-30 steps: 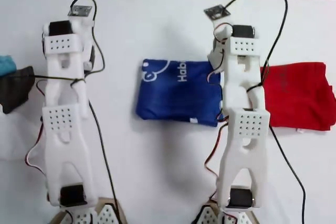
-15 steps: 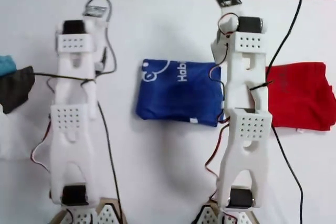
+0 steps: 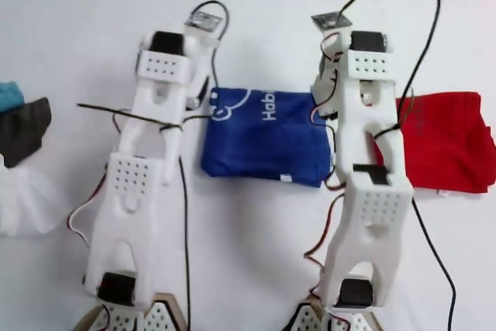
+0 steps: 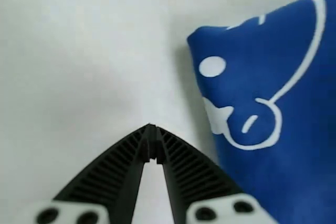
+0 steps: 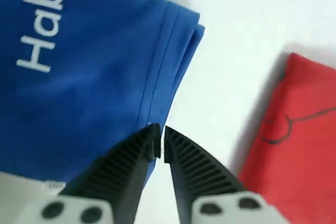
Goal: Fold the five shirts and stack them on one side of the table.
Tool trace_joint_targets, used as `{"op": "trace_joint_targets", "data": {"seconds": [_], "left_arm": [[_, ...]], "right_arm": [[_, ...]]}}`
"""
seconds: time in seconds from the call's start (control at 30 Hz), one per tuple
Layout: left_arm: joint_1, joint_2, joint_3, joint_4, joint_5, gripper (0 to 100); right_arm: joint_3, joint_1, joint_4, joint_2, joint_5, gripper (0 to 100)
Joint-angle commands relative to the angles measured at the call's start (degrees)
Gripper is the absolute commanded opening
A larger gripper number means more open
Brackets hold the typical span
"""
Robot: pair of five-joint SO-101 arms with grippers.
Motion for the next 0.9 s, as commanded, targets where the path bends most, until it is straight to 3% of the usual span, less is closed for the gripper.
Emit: {"op": "trace_joint_targets", "data": {"seconds": [0.0,0.2,0.47,0.7,0.87], "left_arm": [[1.6,-2.3,-2.1,-0.6,0.4,3],[2.4,1.7,-2.5,-3.1,0.4,3],[3.6,3.9,-5.2,-6.8,4.8,3],[6.5,4.4,-15.1,-6.6,7.1,3],[9.8,7.1,-11.3,-7.3,6.9,3]], "right_arm": [[6.7,-0.1,0.0,-11.9,0.4,2.4],[31.2,-0.1,-9.3,-28.7,0.5,2.4],[69.1,-2.7,-32.1,-45.9,2.2,2.4],[77.6,-2.9,-40.7,-44.3,2.2,2.4],[77.6,-2.8,-42.4,-38.9,2.2,2.4]]}}
